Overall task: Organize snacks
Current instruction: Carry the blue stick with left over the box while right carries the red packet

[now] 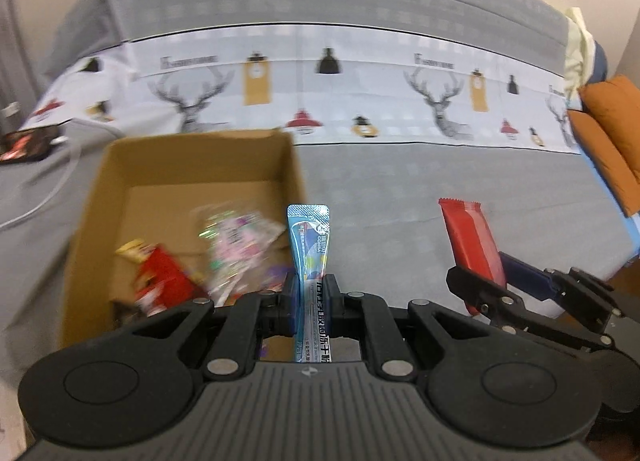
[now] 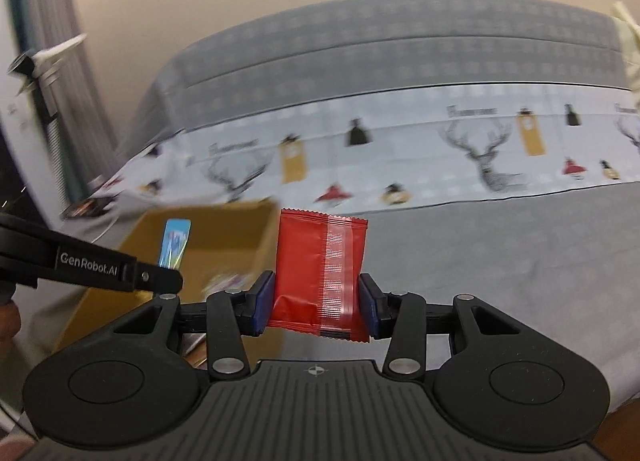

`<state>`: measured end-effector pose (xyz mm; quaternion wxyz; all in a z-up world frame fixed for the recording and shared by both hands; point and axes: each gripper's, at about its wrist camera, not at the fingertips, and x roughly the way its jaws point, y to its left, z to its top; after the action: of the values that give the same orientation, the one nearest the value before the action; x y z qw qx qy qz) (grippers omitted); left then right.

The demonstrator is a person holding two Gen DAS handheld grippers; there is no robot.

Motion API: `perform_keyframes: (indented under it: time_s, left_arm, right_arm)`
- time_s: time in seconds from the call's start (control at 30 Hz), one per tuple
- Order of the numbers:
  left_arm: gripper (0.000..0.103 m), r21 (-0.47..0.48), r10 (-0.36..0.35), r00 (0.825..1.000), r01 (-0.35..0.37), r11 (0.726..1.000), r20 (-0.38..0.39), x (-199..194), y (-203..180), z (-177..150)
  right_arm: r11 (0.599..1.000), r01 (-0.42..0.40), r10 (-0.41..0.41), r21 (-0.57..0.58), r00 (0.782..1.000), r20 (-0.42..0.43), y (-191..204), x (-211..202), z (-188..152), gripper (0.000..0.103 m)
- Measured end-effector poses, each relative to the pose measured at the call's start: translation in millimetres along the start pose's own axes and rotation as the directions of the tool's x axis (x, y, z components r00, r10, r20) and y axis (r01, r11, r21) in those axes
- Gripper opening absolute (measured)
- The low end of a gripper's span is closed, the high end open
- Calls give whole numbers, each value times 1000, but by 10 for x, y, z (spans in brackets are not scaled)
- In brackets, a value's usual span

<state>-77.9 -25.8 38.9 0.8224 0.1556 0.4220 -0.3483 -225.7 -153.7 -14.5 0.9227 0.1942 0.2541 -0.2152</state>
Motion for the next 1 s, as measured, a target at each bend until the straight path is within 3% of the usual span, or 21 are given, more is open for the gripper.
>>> perform_keyframes:
  time_s: [0.43,0.9,1.0]
  left_arm:
    - [12,-128,79,996,-72,989,47,-603,803,-588]
    - [12,-156,76,989,-56,986,129,-892,948,-666]
    - [12,-162,88,987,-66,985,131,-945,990,-708]
  right_arm:
    - [971,-159,150,-176,986,-66,1148,-372,-299,47]
    - [952,-143,147,-272,989,-4,1381,-645,-254,47]
    - [953,-143,139,-267,990,-35,1410,-596,-259,47]
